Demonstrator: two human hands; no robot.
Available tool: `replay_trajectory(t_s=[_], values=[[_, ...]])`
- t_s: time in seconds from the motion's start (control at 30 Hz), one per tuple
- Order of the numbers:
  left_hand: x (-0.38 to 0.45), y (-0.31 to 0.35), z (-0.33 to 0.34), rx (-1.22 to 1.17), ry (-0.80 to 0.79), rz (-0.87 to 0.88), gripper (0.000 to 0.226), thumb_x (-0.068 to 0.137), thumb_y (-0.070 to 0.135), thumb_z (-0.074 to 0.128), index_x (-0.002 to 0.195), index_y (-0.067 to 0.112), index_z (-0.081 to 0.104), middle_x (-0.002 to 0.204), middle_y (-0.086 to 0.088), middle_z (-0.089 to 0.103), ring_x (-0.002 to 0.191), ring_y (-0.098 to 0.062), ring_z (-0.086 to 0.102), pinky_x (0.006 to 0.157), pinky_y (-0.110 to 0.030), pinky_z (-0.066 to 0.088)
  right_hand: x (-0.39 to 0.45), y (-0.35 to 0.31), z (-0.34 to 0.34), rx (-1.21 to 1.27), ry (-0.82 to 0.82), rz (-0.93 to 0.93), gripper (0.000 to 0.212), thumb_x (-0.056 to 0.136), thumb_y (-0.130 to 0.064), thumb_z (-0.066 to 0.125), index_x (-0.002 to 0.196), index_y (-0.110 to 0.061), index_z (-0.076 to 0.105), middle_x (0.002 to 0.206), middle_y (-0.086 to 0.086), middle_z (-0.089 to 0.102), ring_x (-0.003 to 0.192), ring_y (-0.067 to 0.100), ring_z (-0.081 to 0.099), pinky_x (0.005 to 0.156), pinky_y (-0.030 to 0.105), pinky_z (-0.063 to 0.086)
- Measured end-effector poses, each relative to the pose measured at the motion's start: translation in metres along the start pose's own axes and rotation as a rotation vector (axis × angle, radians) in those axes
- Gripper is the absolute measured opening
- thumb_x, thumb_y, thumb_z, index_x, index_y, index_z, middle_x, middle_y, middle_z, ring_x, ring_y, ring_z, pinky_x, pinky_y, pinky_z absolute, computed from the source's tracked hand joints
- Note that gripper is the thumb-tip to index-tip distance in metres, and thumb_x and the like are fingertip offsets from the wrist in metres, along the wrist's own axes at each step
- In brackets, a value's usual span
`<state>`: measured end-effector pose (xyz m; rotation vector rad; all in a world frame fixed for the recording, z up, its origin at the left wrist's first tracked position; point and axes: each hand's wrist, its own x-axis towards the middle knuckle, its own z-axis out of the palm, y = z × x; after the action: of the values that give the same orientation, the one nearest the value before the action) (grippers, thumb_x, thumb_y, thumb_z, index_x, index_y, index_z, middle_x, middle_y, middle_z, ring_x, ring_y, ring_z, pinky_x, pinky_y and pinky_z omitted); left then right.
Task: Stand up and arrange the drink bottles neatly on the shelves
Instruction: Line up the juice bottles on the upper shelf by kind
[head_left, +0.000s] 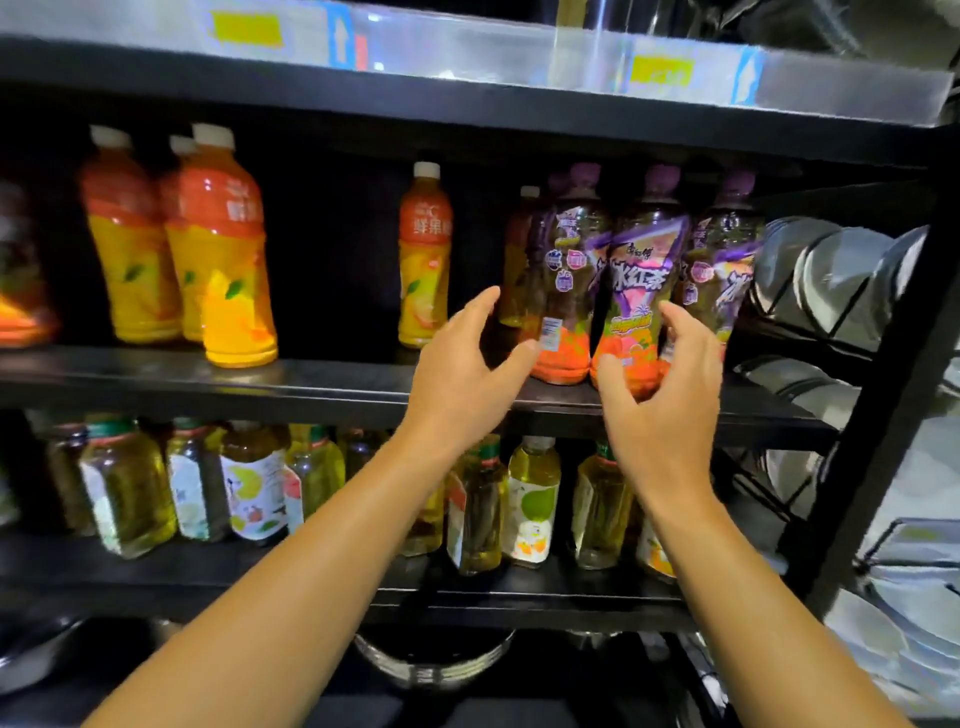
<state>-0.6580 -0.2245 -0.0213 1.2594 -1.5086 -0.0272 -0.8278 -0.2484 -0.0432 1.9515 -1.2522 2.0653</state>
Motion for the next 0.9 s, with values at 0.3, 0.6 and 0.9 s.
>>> replay_trajectory(t_s=[0.3, 0.6, 0.9], values=[[-0.053, -0.097, -0.171, 0.375, 0.223, 0.030, 0.059, 0.089, 0.044, 0.058, 0.143, 0.022, 0.049, 0.144, 0.007, 0.051, 0.135, -0.012, 0.042, 0.111, -0.028, 0.031, -0.053, -0.118, 0.132, 0.084, -0.354, -0.216, 0.061, 0.090, -0.039, 0.064, 0.144, -0.022, 0.041, 0.143, -0.006, 0.045, 0.135, 0.016, 0.037, 0.113, 0.033, 0.029], [-0.060, -0.192, -0.322, 0.505, 0.330, -0.023, 0.057, 0.088, 0.041, 0.060, 0.138, 0.017, 0.053, 0.137, 0.003, 0.056, 0.128, -0.016, 0.048, 0.107, -0.027, 0.033, -0.098, -0.233, 0.246, 0.197, -0.412, -0.258, 0.063, 0.087, -0.035, 0.068, 0.143, -0.019, 0.043, 0.142, -0.002, 0.045, 0.133, 0.019, 0.041, 0.110, 0.030, 0.033], [-0.031, -0.275, -0.432, 0.545, 0.378, -0.099, 0.061, 0.088, 0.034, 0.068, 0.142, 0.017, 0.046, 0.140, -0.003, 0.051, 0.128, -0.022, 0.047, 0.103, -0.029, 0.034, -0.090, -0.324, 0.367, 0.316, -0.561, -0.031, 0.077, 0.087, -0.044, 0.067, 0.150, -0.023, 0.028, 0.149, -0.003, 0.038, 0.131, 0.016, 0.044, 0.102, 0.035, 0.044]])
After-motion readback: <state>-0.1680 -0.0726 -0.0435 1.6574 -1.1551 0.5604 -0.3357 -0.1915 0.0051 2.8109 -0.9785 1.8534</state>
